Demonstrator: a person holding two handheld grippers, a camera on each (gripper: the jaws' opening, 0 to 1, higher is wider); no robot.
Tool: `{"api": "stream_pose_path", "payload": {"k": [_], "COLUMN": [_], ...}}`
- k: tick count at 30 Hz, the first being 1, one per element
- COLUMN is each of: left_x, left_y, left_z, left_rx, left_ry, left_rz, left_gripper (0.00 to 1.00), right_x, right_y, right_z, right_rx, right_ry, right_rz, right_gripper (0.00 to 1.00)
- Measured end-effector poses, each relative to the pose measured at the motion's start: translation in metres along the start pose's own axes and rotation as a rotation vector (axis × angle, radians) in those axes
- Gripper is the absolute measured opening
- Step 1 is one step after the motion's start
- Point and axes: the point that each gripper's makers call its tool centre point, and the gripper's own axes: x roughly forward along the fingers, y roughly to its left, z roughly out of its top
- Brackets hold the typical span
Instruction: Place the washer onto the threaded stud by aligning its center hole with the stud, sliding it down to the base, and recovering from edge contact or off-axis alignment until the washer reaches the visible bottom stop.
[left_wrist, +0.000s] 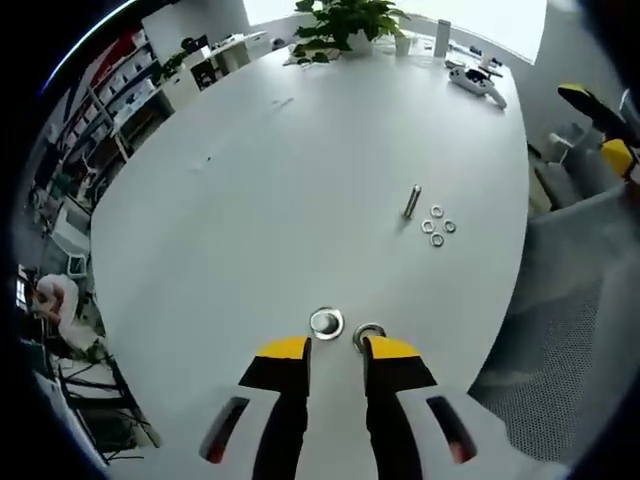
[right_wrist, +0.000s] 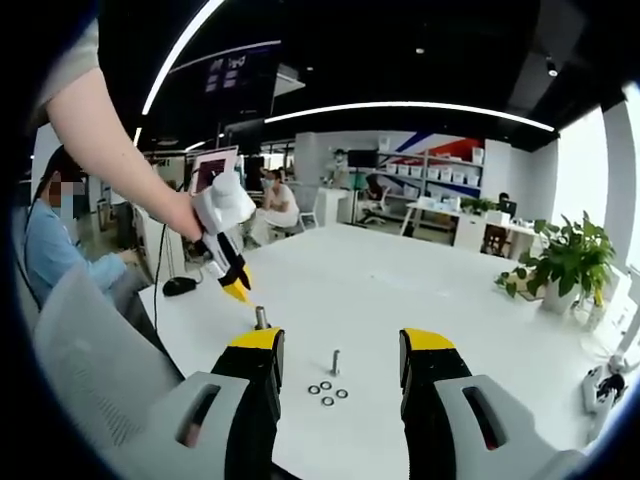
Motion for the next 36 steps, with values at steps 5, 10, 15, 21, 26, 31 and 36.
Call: {"api": "stream_pose_path", "payload": {"k": [5,10,15,21,26,31,36], "left_x": [0.000,0.000,0.002,0.004,0.008,0.016,0.024], "left_y": [0.000,0.001,0.007,0.003,-0.004,-0.010,-0.014], "left_z": [0.000,-0.007,-0.018,-0.024,-0.025,-0.026,-0.032], "left_rx": [-0.010,-0.011,-0.032,-0.025,-0.038,-0.040,-0.038], "left_ry": [-0.015,-0.016,-0.008,0.010,0.014,0.027,0.047], "left_rz": [0.016,0.034,0.057,0.061,0.055,0.041,0.036], "left_gripper": [0.19,0.20,0.20,0.21,0.21,0.21,0.21], "right_x": [0.001,0.001,0.002,0.002,0.002,0.002,0.002], "right_y": [0.002,0.002,0.004,0.004,0.004,0.005,0.004], "right_z": [-0.002,-0.003,-0.003,-0.003,-0.003,-0.004,-0.004], "right_rx": [-0.004,-0.006,-0.017,-0.017,-0.022,-0.025,-0.020], "right_ry": [0.011,0.015,0.018,0.016,0.018,0.022,0.021], "right_rz": [0.009,0.009,0.017,0.014,0.017,0.019,0.015], "right_gripper": [0.49,0.49,0.49,0.49,0.48,0.48,0.48]}}
